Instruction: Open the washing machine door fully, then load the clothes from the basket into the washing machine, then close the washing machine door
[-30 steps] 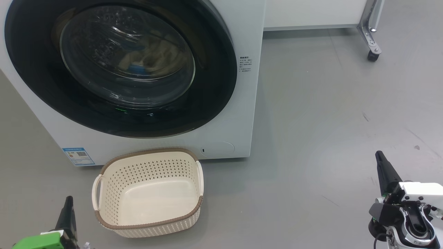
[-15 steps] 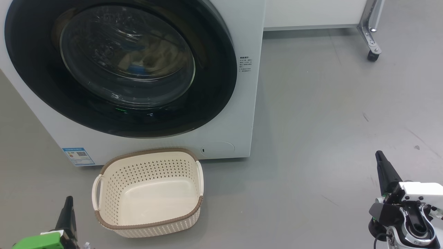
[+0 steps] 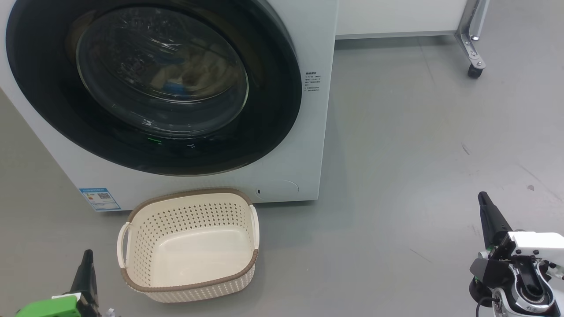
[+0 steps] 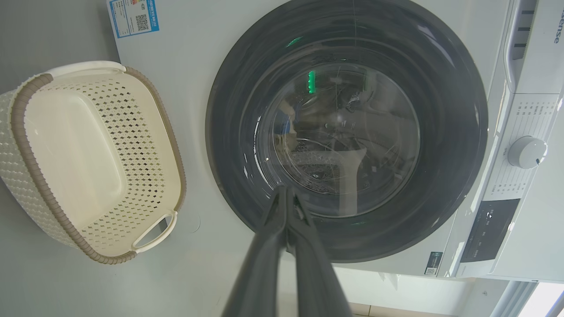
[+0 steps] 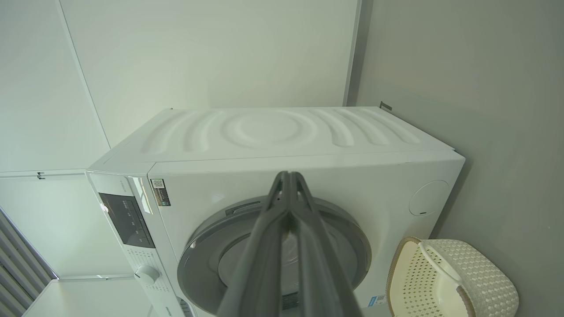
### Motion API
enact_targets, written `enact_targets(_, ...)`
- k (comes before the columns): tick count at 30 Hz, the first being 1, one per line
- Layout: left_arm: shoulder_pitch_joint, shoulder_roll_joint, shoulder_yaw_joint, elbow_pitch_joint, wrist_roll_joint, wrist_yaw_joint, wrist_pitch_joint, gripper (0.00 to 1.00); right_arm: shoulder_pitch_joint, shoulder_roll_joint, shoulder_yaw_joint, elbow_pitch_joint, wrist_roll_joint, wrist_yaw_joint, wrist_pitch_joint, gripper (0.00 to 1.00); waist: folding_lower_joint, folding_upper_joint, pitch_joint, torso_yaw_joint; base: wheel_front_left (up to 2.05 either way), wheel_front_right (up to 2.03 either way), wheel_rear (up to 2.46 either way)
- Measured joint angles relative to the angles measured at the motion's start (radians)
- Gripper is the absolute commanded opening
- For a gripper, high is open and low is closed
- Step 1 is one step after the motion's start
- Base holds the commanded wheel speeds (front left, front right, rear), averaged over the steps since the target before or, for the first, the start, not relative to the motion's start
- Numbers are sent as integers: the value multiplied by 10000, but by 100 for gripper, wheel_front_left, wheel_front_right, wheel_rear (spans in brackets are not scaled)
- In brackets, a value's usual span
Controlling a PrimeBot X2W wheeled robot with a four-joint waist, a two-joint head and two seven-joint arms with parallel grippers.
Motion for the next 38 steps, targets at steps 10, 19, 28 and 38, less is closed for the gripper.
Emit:
enact_targets(10, 0, 0, 0, 0, 0, 0, 0, 0, 0, 0, 0, -2, 0, 0, 0, 0, 0, 0, 0, 0, 0, 0, 0)
enact_targets(19, -1, 0, 2, 0, 0, 0, 0, 0, 0, 0, -2, -4, 0, 0, 0, 0, 0, 0, 0, 0, 0, 0, 0)
enact_targets(28, -1, 0, 2, 0, 0, 0, 0, 0, 0, 2, -2, -6, 0, 0, 0, 0, 0, 0, 0, 0, 0, 0, 0)
enact_targets(38, -1, 0, 4, 0, 0, 0, 0, 0, 1, 2, -2, -8, 0, 0, 0, 0, 0, 0, 0, 0, 0, 0, 0)
